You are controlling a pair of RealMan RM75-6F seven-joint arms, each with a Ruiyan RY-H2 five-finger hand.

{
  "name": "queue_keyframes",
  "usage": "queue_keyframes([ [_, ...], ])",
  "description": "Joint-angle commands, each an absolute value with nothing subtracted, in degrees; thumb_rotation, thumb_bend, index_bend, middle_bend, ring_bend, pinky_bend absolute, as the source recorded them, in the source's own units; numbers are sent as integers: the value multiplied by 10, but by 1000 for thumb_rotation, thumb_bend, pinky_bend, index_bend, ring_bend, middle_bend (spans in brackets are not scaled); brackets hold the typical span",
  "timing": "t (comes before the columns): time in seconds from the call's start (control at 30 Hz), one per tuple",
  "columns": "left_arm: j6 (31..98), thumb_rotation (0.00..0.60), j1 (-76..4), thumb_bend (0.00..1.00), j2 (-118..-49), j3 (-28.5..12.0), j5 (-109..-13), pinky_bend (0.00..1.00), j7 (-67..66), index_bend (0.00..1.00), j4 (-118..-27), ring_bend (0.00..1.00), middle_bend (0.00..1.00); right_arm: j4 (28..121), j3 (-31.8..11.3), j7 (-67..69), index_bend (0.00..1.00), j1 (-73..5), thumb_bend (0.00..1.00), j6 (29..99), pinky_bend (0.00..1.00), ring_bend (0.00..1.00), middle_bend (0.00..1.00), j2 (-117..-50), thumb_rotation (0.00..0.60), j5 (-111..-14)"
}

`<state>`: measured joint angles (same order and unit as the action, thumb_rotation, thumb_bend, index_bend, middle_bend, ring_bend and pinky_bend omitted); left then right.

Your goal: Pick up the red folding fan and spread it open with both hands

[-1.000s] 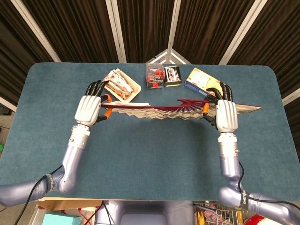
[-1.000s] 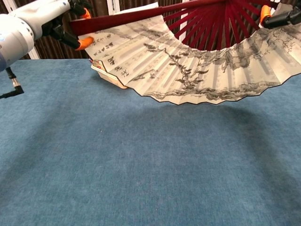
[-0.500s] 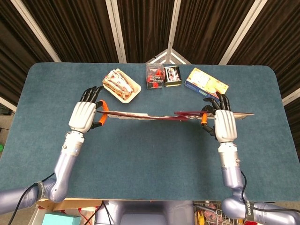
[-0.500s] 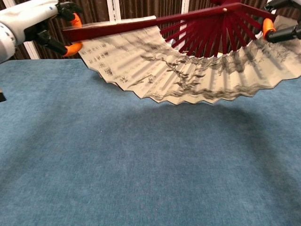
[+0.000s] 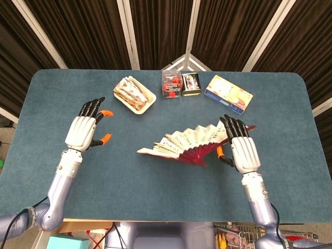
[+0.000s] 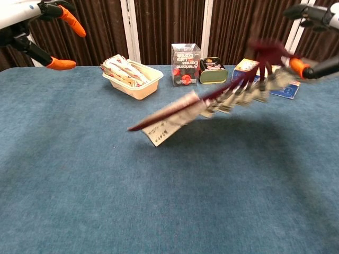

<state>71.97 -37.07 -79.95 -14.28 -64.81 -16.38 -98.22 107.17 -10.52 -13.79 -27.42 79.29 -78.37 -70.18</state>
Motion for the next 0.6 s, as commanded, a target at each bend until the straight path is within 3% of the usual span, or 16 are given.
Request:
queue_keyframes([
  [0.03,719,600,-365,338,-792,-140,-653,0,-158,288,-988,0,0,1098,-86,-159,0,-264,412,785,0,0,0,-765,600,-710],
  [0.6,724,600,-333,335,-739,-125,-680,0,-138,270,-1021,0,0,1093,7,-348,0,-260,360,707,0,0,0,-664,600,-738],
])
